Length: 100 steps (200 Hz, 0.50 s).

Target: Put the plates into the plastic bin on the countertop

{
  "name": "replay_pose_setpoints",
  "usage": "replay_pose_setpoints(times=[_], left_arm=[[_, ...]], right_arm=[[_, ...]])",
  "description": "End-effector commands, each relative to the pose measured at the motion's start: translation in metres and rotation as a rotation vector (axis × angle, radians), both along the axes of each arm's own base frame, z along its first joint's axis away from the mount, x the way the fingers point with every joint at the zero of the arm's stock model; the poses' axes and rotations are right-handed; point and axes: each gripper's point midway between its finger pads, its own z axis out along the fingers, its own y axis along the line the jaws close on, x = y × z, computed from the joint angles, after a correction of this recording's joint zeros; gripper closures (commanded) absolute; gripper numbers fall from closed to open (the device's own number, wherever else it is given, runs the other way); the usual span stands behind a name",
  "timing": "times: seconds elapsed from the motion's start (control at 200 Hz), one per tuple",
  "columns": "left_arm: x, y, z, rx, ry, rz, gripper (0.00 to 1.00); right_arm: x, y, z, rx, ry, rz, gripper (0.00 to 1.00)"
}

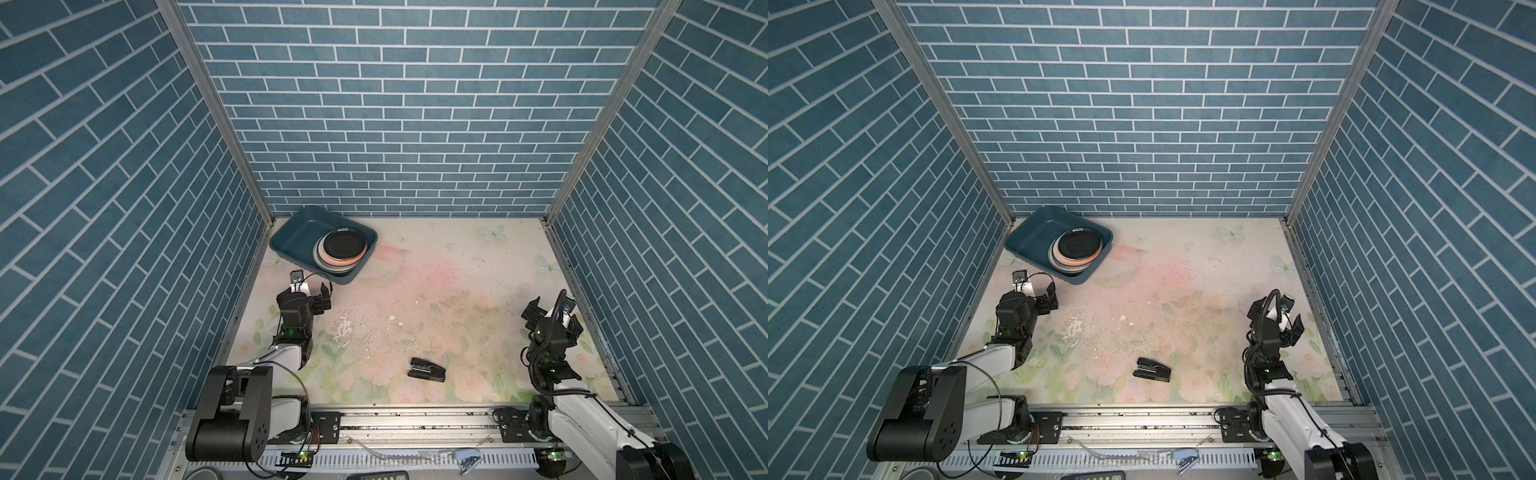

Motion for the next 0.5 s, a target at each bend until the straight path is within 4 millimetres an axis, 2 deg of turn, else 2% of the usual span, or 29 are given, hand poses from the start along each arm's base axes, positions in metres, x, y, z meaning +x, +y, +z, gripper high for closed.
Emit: replay_pose_setpoints(times=[0.0,0.1,0.31,0.405,0.495], left_arm=[[-0.002,0.007,0.01,0.034,-0.06,0.035,0.0],[-0.001,0.008,0.01,0.07,-0.094,0.032,0.0],[0.008,0.005,-0.013,0.061,-0.117,0.016,0.01],[0.006,0.01,-0.014,0.048,-0.107,0.034,0.0],[0.008,0.013,-0.016,0.041,-0.093,0.041,0.0]], right_arm=[[0.006,-0.008,0.019,-0.023,-0.101,-0.043,0.02],[0.016,-0.009,0.017,-0.042,-0.1,-0.039,0.01],[0.038,-0.005,0.016,-0.078,-0.137,-0.013,0.01],[0.049,-0.004,0.002,-0.083,-0.098,-0.01,0.02],[0.057,0.001,0.001,-0.082,-0.069,0.029,0.02]])
